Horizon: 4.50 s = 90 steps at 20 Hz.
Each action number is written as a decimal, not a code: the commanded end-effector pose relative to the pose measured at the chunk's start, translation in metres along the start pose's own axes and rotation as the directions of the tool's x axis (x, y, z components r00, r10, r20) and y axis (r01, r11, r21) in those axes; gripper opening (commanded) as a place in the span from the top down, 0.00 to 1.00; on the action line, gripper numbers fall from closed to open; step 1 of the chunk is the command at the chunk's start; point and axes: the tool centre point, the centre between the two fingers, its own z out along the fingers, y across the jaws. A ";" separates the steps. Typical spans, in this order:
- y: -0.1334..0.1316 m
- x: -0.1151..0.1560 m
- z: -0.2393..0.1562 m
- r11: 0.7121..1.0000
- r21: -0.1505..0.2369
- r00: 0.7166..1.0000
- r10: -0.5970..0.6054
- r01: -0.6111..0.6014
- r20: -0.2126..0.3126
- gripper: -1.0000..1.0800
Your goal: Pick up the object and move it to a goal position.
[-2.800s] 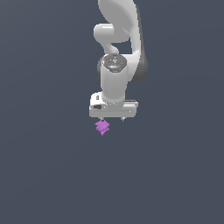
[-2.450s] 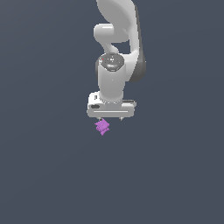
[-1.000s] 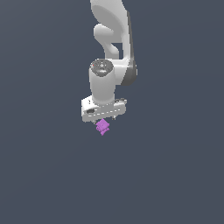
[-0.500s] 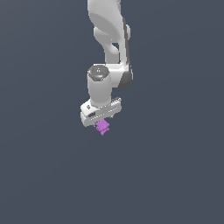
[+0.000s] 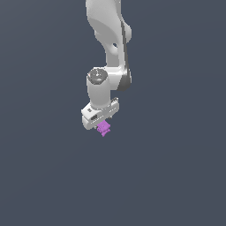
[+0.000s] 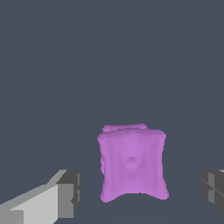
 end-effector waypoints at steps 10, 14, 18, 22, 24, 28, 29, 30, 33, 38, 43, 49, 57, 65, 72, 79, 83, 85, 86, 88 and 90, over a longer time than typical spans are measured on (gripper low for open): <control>-0.001 -0.003 0.006 0.999 0.002 0.999 -0.045 0.045 -0.003 0.04; -0.001 -0.003 0.016 0.999 0.002 0.999 -0.046 0.046 -0.003 0.04; -0.002 -0.003 0.036 0.999 0.002 0.999 -0.048 0.048 -0.003 0.04; -0.002 -0.003 0.051 0.999 0.002 0.999 -0.049 0.049 -0.003 0.04; -0.001 -0.003 0.054 0.999 0.002 0.999 -0.049 0.049 -0.003 0.04; -0.001 -0.003 0.055 0.999 0.002 0.999 -0.049 0.049 -0.003 1.00; -0.001 -0.003 0.055 0.999 0.002 0.999 -0.049 0.049 -0.003 1.00; -0.001 -0.003 0.055 0.999 0.002 0.999 -0.049 0.049 -0.003 1.00; -0.001 -0.003 0.055 0.999 0.002 0.999 -0.049 0.049 -0.003 1.00; 0.000 -0.003 0.054 0.999 0.000 0.999 -0.048 0.048 -0.004 1.00; 0.007 0.006 0.047 0.999 -0.030 0.999 -0.035 0.034 -0.024 1.00; 0.026 0.030 0.024 0.993 -0.114 0.996 -0.001 -0.009 -0.085 1.00; 0.060 0.071 -0.029 0.957 -0.269 0.976 0.051 -0.108 -0.210 1.00; 0.087 0.102 -0.091 0.888 -0.403 0.938 0.080 -0.220 -0.336 1.00; 0.101 0.116 -0.137 0.826 -0.478 0.905 0.086 -0.299 -0.417 1.00; 0.109 0.125 -0.175 0.768 -0.528 0.874 0.084 -0.363 -0.479 1.00; 0.111 0.128 -0.195 0.736 -0.550 0.857 0.080 -0.396 -0.510 1.00; 0.112 0.129 -0.204 0.719 -0.560 0.848 0.077 -0.411 -0.524 1.00; 0.113 0.130 -0.209 0.711 -0.564 0.844 0.076 -0.419 -0.531 1.00; 0.113 0.131 -0.219 0.694 -0.573 0.835 0.073 -0.435 -0.545 1.00; 0.114 0.132 -0.228 0.677 -0.582 0.826 0.070 -0.450 -0.559 1.00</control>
